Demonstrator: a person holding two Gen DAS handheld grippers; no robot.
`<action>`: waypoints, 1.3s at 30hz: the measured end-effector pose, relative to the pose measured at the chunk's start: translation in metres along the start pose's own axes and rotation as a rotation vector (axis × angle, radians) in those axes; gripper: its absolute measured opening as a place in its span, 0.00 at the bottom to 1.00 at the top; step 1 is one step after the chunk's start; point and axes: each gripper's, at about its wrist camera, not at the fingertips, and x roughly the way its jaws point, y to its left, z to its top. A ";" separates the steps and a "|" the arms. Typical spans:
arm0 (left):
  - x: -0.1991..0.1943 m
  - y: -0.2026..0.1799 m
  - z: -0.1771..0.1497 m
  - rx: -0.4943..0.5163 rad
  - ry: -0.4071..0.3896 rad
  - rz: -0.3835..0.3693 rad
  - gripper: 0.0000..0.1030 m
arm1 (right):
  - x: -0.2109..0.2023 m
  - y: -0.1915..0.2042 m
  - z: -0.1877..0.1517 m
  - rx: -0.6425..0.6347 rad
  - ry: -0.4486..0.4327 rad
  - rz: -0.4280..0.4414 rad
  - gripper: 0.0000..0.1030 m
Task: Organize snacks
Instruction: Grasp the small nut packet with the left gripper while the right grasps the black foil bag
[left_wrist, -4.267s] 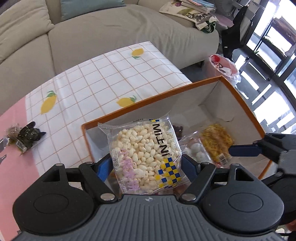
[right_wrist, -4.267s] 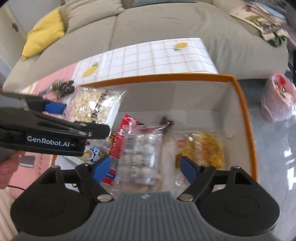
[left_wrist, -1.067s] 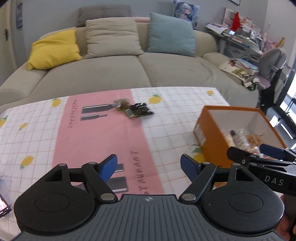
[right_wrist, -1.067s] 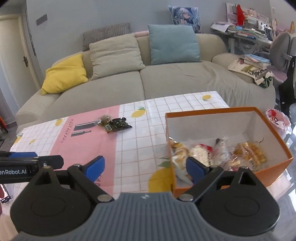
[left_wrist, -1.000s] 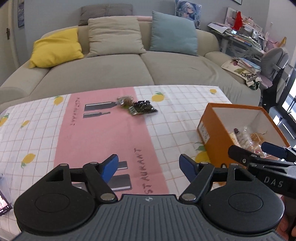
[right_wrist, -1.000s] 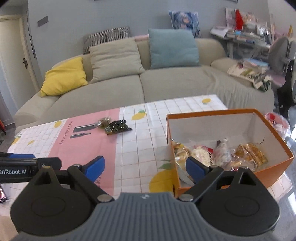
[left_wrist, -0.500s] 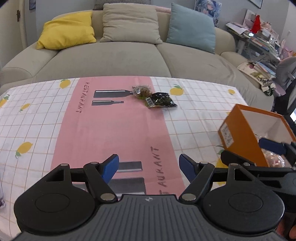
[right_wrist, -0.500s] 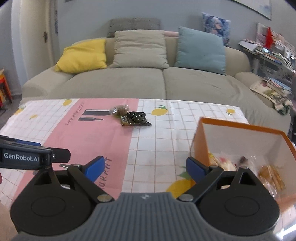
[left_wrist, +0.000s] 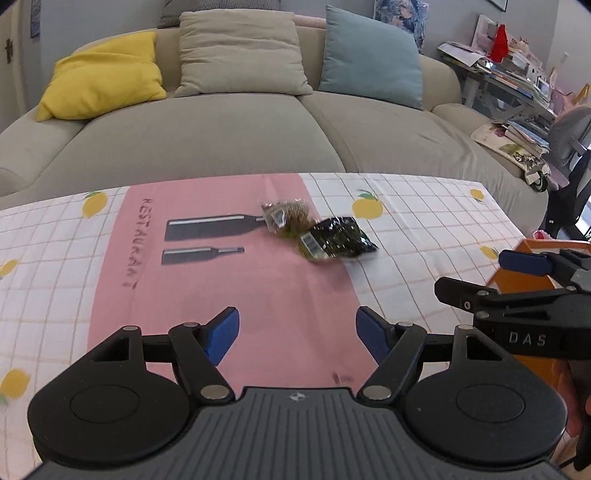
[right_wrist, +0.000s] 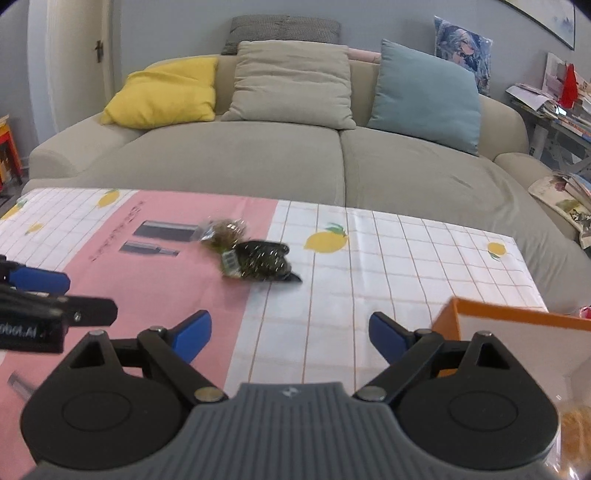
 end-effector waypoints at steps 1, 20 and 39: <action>0.007 0.003 0.003 -0.004 0.002 -0.002 0.83 | 0.008 -0.002 0.003 0.008 0.002 0.008 0.87; 0.120 0.042 0.077 -0.113 0.051 -0.050 0.69 | 0.144 0.006 0.057 0.018 0.123 0.119 0.79; 0.146 0.028 0.069 -0.160 0.063 0.028 0.13 | 0.177 0.019 0.049 -0.031 0.174 0.106 0.53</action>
